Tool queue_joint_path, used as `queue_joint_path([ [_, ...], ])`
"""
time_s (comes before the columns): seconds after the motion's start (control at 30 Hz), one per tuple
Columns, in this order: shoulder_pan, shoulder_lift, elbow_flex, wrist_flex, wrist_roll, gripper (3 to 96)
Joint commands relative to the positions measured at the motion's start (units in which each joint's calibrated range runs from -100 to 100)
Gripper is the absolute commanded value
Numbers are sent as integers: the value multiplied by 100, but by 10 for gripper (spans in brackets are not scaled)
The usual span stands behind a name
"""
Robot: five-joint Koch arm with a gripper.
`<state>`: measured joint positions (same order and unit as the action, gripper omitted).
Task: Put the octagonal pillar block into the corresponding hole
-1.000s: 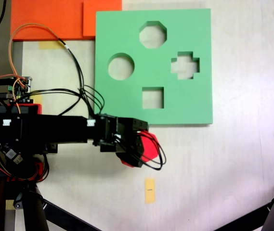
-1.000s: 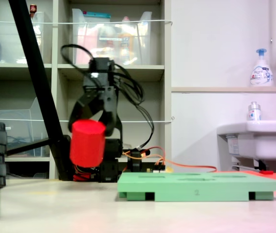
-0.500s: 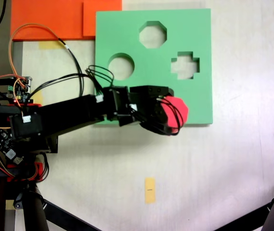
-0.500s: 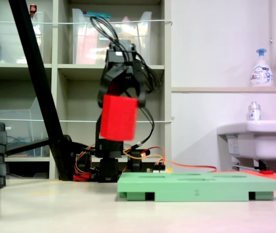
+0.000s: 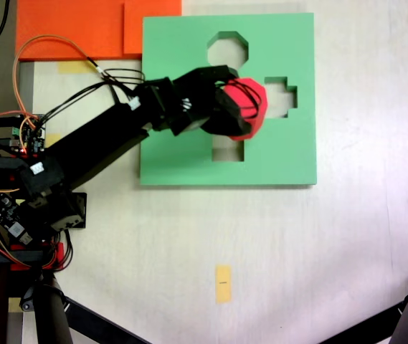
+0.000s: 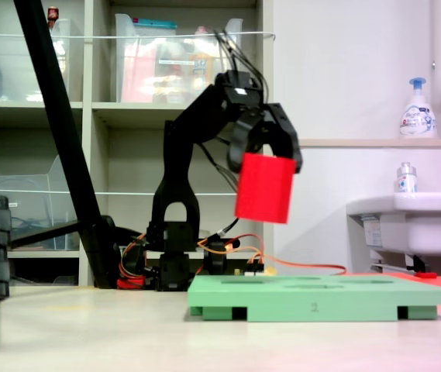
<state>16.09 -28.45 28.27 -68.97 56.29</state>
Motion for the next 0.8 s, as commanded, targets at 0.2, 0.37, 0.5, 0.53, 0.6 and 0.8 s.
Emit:
queue_joint_path([
  [0.2, 537, 345, 14, 585, 15, 201],
  [0.37, 640, 583, 14, 874, 132, 201],
  [0.5, 728, 848, 14, 1037, 107, 201],
  [0.53, 752, 918, 14, 1057, 88, 201],
  [0.6, 816, 1128, 14, 1143, 49, 201],
  [0.8, 889, 1351, 14, 1384, 0, 201],
])
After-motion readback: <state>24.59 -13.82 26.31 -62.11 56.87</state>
